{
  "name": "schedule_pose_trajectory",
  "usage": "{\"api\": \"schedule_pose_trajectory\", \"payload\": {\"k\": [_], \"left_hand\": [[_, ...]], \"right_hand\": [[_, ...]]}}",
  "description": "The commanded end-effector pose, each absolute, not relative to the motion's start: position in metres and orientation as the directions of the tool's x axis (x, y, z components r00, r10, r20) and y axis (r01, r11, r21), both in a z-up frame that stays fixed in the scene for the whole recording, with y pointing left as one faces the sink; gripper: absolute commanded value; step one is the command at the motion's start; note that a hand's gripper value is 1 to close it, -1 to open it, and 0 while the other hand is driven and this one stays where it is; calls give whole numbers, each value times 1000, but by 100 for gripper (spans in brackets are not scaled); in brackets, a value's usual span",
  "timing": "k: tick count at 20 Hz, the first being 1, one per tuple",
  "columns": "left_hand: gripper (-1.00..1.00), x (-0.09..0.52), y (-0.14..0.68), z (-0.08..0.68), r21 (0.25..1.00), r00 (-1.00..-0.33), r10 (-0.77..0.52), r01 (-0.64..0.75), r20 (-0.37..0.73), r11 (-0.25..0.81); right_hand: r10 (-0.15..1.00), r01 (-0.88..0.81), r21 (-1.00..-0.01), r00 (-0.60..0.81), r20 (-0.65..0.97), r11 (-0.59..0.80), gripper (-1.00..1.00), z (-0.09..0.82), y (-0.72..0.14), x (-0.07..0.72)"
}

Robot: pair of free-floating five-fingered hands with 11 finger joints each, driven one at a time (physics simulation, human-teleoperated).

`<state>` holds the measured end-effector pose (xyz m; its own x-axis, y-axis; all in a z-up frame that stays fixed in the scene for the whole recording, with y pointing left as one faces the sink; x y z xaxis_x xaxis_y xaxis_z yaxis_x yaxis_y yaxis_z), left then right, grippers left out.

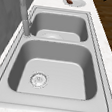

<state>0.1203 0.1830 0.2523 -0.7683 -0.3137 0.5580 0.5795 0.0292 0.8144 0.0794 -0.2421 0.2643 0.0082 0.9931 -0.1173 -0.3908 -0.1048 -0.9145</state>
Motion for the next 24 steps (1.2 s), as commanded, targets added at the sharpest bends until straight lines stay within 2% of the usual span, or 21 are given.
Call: {"api": "schedule_pose_trajectory", "payload": {"k": [1, 9, 10, 18, 24], "left_hand": [[0, 120, 183, 252, 814, -768, -314, 580, 558, 29], [0, 120, 183, 252, 814, -768, -314, 580, 558, 29], [-100, 120, 183, 252, 814, -768, -312, 580, 559, 32], [-100, 117, 186, 252, 791, -761, -271, 612, 590, 4], [-100, 117, 183, 265, 812, -801, -230, 580, 553, -67]], "right_hand": [[999, -392, -920, 27, -30, -17, -100, 264, -223, 85], [999, -391, -919, -12, -49, -49, -100, 255, -222, 89], [999, -390, -919, -12, -47, -48, 0, 255, -222, 89], [999, -374, -926, -13, -47, -48, 0, 256, -221, 90], [999, -371, -928, -10, -44, -45, 0, 256, -221, 90]]}}
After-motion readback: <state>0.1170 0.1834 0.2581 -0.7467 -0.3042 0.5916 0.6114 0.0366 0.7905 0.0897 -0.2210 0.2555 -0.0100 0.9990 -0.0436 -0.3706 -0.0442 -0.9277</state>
